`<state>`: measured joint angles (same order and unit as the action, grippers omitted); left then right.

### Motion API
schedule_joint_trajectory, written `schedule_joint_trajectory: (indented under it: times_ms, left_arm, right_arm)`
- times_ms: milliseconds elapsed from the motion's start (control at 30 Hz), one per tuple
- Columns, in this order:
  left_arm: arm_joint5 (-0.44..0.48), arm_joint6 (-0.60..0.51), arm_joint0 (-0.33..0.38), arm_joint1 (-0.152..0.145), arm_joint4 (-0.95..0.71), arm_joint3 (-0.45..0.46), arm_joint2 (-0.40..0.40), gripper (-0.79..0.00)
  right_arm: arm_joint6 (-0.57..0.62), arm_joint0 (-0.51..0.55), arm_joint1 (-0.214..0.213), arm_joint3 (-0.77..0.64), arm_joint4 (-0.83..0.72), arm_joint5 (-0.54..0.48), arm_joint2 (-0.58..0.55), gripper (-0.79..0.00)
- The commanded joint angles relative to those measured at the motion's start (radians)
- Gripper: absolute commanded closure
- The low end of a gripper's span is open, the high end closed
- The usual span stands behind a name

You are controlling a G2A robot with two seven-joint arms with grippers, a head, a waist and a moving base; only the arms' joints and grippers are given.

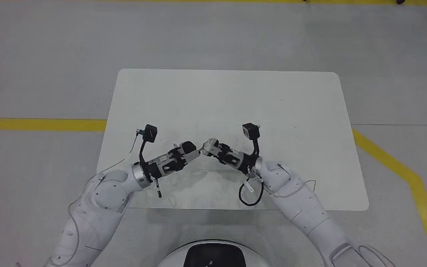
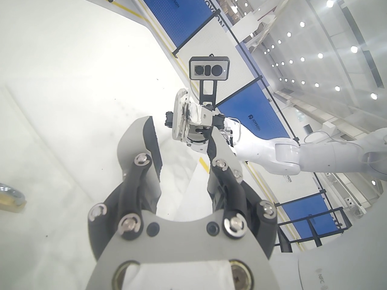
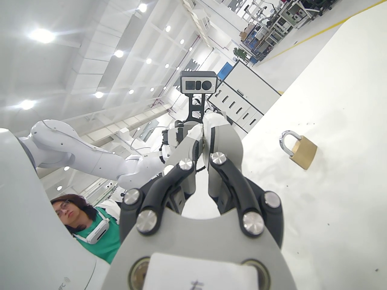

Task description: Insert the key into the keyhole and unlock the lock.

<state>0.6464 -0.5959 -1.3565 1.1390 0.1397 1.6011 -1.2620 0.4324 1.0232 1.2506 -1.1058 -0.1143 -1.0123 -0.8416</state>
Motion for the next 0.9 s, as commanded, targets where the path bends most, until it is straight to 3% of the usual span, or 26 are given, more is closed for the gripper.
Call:
schedule_joint_trajectory:
  times_ms: [0, 300, 667, 733, 867]
  left_arm:
    - [-0.001, 0.003, 0.002, 0.0, 0.004, -0.001, 0.005, -0.345]
    - [0.003, -0.006, 0.014, -0.003, -0.005, -0.011, 0.011, -0.286]
    - [0.003, -0.018, 0.032, -0.006, -0.007, -0.022, 0.029, -0.089]
    - [0.0, -0.017, 0.038, -0.006, -0.007, -0.029, 0.035, -0.015]
    - [-0.006, -0.012, 0.046, -0.006, -0.001, -0.035, 0.038, 0.0]
  right_arm:
    - [0.02, -0.002, 0.001, 0.005, -0.018, 0.0, 0.0, 0.0]
    - [0.084, -0.007, 0.009, 0.021, -0.074, 0.0, 0.001, 0.0]
    - [0.118, -0.022, 0.026, 0.05, -0.099, 0.0, 0.0, 0.0]
    - [0.123, -0.022, 0.028, 0.054, -0.102, 0.0, -0.002, 0.0]
    - [0.134, -0.022, 0.031, 0.062, -0.107, 0.0, -0.01, 0.0]
